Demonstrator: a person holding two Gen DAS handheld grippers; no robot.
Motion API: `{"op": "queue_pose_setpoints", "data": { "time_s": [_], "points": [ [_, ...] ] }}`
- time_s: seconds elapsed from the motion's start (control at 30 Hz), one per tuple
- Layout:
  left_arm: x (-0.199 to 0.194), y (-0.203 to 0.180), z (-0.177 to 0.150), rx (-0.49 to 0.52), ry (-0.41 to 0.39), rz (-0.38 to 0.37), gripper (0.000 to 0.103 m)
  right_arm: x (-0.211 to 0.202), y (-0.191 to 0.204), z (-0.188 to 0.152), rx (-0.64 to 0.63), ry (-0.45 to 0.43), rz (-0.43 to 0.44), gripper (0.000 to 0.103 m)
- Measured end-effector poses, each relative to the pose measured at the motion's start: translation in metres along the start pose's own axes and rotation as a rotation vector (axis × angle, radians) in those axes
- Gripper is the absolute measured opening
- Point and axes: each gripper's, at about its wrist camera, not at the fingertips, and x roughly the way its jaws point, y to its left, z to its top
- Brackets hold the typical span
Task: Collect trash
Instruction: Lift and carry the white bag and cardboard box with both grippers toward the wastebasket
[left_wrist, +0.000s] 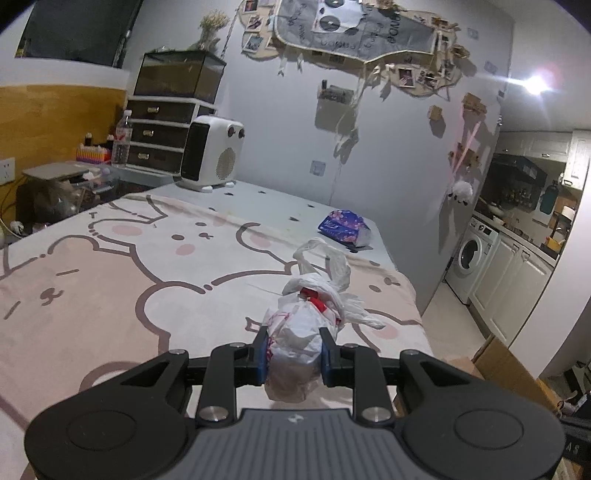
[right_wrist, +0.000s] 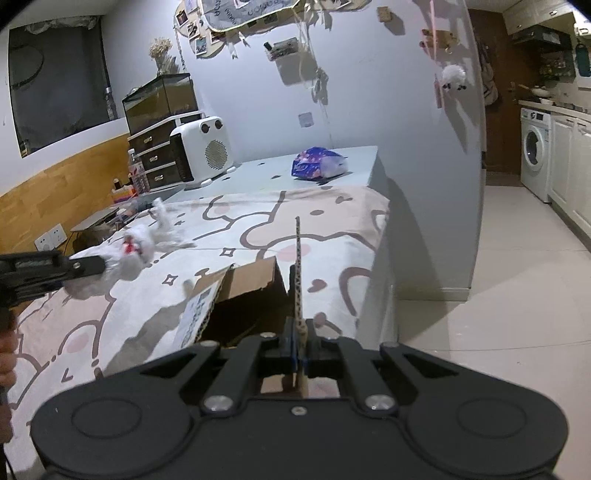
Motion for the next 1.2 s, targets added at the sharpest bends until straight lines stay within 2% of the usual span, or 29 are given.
{"op": "queue_pose_setpoints", "data": {
  "time_s": [0.3, 0.6, 0.97, 1.2],
  "points": [
    [-0.035, -0.049, -0.026, 0.025, -0.013, -0.059, 0.027, -0.047, -0.032, -0.009, 0.029, -0.054, -0.052, 0.003],
    [-0.050, -0.117, -0.055, 0.053, 0.000, -0.139, 0.027, -0.096, -0.087, -0.026, 0.087, -0.085, -0.111, 0.003],
    [-0.039, -0.205, -0.106, 0.148, 0.095, -0.207, 0.027, -0.136, -0.164, -0.063, 0.143, -0.083, -0.211, 0.003],
    [-0.009, -0.248, -0.148, 0.209, 0.205, -0.232, 0.027, -0.143, -0.208, -0.097, 0.191, -0.043, -0.277, 0.003]
  ]
}}
